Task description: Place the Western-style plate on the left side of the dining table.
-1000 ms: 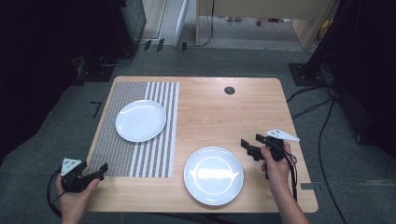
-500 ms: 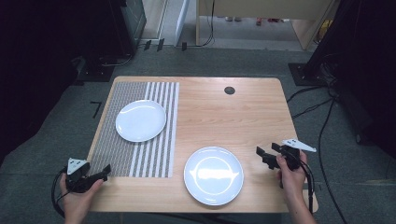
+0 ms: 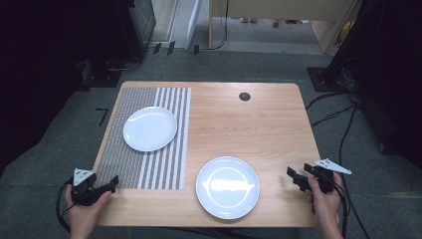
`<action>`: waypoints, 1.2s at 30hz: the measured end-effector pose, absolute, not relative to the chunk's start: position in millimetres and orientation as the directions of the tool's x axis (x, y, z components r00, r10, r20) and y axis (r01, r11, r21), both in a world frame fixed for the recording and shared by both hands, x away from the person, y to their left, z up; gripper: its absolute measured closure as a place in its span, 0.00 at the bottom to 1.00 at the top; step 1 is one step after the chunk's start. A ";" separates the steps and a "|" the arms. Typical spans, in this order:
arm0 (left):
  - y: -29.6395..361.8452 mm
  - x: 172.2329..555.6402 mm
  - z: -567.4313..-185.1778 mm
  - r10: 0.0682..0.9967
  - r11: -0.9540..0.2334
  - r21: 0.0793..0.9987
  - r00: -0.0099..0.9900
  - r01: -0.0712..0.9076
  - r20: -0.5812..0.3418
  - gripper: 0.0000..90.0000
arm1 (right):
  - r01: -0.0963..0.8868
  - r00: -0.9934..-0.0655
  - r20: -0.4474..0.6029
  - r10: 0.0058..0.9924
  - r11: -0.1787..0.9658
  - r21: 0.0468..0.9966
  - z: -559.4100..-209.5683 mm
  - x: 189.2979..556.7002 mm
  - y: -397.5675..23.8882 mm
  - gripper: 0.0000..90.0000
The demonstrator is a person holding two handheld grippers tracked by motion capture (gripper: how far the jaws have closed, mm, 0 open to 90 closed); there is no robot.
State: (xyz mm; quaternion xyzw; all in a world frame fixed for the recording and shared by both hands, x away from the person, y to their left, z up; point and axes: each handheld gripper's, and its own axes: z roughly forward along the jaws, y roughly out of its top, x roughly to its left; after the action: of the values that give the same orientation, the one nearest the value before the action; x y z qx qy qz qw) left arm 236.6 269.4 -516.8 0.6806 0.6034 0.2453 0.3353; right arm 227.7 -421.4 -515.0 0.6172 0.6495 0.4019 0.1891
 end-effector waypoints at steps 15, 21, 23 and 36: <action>268.8 236.7 -516.9 0.986 -0.050 0.752 0.151 0.657 -0.065 0.18 | 0.662 -0.108 0.197 0.974 -0.078 0.746 -522.6 202.1 -446.6 0.24; 268.6 236.7 -516.9 0.987 -0.053 0.752 0.151 0.657 -0.063 0.18 | 0.664 -0.111 0.105 0.988 -0.005 0.748 -523.9 200.1 -439.7 0.22; 268.4 236.7 -516.9 0.987 -0.054 0.751 0.151 0.658 -0.061 0.18 | 0.667 -0.116 0.073 0.991 0.023 0.744 -524.2 200.2 -436.3 0.21; 268.3 236.5 -516.9 0.987 -0.056 0.752 0.152 0.657 -0.060 0.18 | 0.675 -0.124 0.030 0.992 0.062 0.735 -524.9 201.3 -430.8 0.18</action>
State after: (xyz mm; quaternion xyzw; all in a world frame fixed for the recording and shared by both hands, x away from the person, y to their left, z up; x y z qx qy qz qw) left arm 236.5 268.3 -516.9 0.6827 0.6019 0.2483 0.3315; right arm 201.3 -430.8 -524.9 0.6107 0.6825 0.3099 0.2552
